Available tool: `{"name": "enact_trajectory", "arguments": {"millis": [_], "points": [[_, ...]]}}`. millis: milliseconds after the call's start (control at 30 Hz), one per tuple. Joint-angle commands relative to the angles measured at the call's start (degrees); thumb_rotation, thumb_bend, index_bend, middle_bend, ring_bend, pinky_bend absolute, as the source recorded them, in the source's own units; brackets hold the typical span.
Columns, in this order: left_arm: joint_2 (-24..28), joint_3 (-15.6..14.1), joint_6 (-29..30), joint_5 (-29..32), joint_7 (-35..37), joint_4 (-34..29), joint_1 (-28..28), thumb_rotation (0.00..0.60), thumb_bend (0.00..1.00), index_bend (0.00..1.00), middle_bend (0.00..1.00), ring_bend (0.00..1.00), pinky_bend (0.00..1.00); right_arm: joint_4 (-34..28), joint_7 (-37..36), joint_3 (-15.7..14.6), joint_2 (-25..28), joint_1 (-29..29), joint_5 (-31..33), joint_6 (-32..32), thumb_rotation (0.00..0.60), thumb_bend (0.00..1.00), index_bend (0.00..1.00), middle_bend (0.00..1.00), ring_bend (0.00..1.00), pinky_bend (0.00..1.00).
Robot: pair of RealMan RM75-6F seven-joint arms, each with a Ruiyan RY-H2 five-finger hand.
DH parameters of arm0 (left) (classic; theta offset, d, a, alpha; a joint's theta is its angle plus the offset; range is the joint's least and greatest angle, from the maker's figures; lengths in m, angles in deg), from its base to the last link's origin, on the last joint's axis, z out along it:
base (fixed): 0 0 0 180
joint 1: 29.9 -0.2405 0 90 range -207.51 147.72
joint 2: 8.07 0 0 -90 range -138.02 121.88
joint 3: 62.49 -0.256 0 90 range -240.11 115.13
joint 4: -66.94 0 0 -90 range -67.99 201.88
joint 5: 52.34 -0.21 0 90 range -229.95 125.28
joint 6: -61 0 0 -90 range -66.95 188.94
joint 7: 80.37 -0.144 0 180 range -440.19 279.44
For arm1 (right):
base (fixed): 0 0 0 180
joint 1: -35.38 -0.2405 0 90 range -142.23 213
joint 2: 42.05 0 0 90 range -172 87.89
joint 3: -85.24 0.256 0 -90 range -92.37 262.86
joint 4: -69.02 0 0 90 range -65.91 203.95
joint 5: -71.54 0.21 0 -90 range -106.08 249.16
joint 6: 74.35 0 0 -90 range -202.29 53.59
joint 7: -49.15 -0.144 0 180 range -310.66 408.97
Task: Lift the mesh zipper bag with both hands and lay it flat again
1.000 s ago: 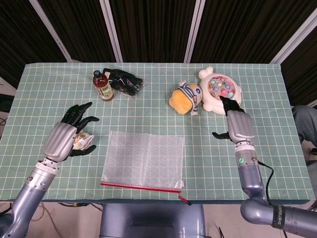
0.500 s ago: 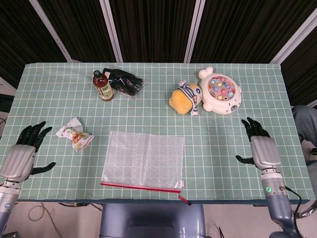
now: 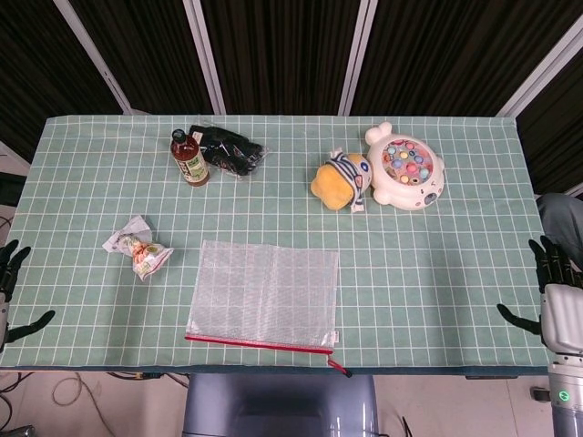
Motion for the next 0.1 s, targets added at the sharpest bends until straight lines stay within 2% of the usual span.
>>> {"name": "enact_trajectory", "arguments": {"millis": [33,100], "points": [[-0.7,0.7,0.4,-0.9,-0.5,0.6,-0.6,0.6,0.08,0.01,0.0,0.0,0.0,1.3,-0.8,0.5,-0.7,1.0,-1.5,-1.2,0.6,0.1,0.0,0.0,0.0,0.2],[-0.7,0.7,0.5,-1.2,-0.3,0.6,-0.8,0.6,0.08,0.01,0.0,0.0,0.0,1.5,-0.7,0.6,-0.7,1.2,-2.1,-1.4,0.6,0.1,0.0,0.0,0.0,0.2]]}}
